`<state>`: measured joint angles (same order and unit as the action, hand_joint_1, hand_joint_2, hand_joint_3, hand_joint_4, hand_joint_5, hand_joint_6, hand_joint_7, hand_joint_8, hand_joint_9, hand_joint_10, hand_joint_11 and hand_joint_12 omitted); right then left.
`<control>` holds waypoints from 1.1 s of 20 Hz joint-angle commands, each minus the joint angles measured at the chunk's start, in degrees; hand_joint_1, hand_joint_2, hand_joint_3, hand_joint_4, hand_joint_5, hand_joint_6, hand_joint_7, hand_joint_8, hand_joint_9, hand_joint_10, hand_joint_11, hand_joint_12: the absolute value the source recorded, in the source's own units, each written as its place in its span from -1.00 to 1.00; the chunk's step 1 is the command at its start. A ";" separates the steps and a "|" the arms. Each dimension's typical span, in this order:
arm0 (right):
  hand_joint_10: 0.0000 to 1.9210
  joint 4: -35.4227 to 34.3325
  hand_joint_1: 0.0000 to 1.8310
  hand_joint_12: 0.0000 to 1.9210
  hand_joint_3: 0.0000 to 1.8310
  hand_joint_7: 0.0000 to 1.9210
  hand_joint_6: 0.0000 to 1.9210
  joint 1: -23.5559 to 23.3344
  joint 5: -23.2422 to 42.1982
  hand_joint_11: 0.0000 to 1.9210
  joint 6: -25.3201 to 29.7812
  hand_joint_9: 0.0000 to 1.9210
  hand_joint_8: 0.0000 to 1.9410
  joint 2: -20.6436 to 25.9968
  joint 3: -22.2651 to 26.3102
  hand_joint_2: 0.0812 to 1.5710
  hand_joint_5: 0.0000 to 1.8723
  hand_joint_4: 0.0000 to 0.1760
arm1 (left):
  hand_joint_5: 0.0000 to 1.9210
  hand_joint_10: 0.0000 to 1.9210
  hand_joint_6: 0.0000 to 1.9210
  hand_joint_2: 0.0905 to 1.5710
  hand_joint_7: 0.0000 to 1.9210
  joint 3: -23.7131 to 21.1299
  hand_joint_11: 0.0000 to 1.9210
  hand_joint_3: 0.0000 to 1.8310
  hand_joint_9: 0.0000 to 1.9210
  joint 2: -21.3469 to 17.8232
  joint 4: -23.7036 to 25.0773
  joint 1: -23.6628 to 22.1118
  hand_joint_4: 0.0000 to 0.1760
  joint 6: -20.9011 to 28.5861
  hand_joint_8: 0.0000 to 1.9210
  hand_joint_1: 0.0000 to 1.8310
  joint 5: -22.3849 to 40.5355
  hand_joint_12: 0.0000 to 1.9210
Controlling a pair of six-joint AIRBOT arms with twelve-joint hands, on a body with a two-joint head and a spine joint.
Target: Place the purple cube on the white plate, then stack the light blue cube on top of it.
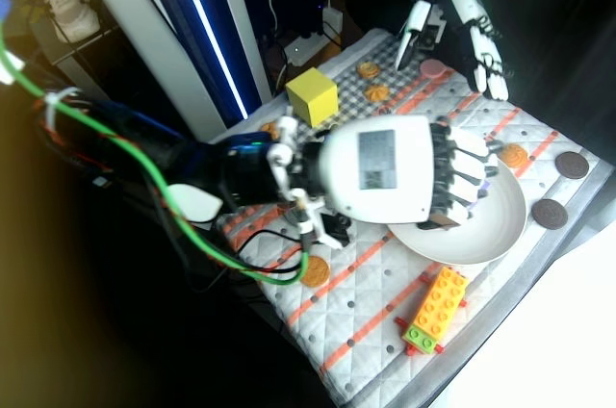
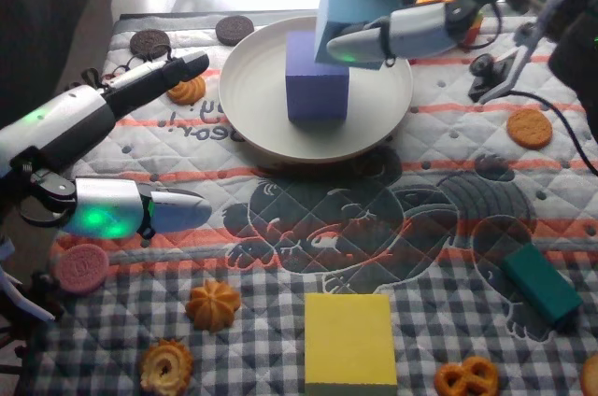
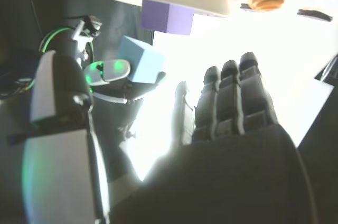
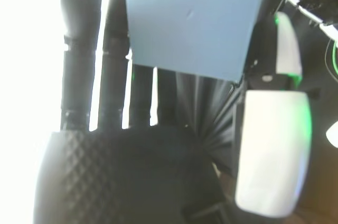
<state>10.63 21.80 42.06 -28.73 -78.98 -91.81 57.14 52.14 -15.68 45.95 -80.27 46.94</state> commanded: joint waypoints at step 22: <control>0.09 1.29 0.40 0.46 -1.00 0.04 0.02 -2.75 0.99 -0.21 0.16 -0.09 0.17 -3.14 -2.49 0.42 -0.09 -1.00 | -0.86 -1.00 -1.00 0.00 -0.98 1.10 -1.00 -1.00 -1.00 1.86 1.13 -1.58 1.00 1.26 -1.00 0.13 5.05 -1.00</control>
<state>13.26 19.94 37.34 -28.69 -82.41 -94.15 58.08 53.84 -14.94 44.58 -79.57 45.43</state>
